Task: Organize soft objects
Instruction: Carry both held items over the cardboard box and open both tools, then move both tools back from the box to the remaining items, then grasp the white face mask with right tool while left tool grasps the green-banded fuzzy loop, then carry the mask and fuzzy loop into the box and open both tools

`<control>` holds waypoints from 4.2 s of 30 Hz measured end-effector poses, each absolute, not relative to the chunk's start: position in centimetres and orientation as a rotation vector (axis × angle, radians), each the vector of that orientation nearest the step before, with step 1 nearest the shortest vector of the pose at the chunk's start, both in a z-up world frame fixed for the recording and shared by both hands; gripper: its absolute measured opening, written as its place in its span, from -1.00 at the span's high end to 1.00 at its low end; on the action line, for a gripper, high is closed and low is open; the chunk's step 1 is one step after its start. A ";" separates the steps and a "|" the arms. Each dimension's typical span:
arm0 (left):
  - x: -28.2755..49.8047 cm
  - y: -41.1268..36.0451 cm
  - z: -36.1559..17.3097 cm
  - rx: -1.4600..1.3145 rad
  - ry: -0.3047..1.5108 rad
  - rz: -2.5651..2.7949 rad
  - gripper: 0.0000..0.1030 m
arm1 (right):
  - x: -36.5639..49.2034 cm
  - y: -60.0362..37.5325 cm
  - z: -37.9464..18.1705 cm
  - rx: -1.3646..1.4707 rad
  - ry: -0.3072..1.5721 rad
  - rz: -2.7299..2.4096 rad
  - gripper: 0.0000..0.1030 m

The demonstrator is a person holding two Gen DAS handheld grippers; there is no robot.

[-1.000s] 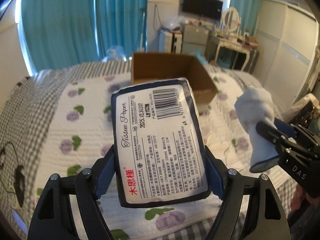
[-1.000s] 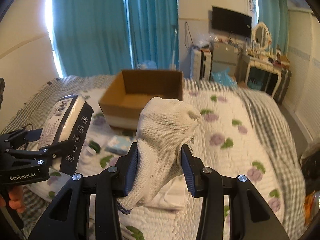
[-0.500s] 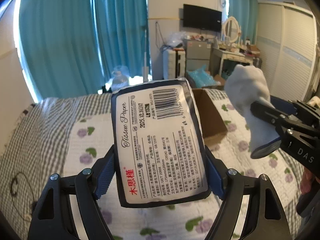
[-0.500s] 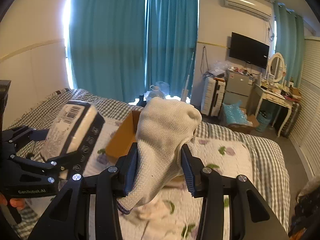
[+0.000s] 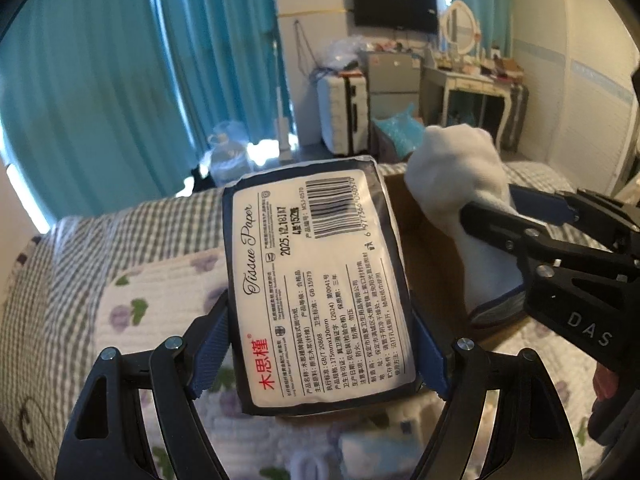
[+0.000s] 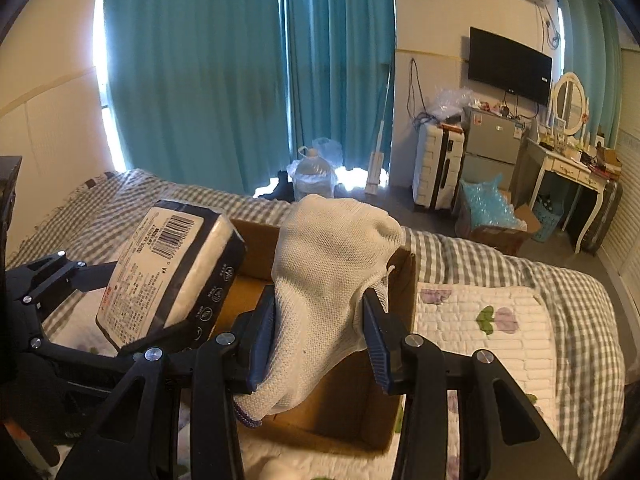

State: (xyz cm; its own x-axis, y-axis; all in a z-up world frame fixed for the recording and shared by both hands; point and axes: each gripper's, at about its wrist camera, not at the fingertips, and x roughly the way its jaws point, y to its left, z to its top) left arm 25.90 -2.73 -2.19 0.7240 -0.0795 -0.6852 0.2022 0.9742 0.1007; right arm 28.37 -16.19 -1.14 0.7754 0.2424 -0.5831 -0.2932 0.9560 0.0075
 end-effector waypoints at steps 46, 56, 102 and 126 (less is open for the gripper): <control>5.2 3.2 -1.1 0.060 0.778 -0.086 -0.99 | 7.0 -20.6 -5.7 -0.089 0.840 0.145 -1.00; 8.6 3.6 -7.4 0.085 0.880 -0.091 -0.99 | 11.1 -20.2 -14.2 -0.073 1.018 0.146 -0.89; 8.1 3.6 -3.2 0.063 0.873 -0.178 0.52 | 6.0 -21.4 -4.7 -0.048 0.828 0.203 0.61; 10.2 1.1 7.8 0.044 0.680 -0.233 0.52 | 10.1 -17.2 8.9 -0.104 0.607 0.319 0.61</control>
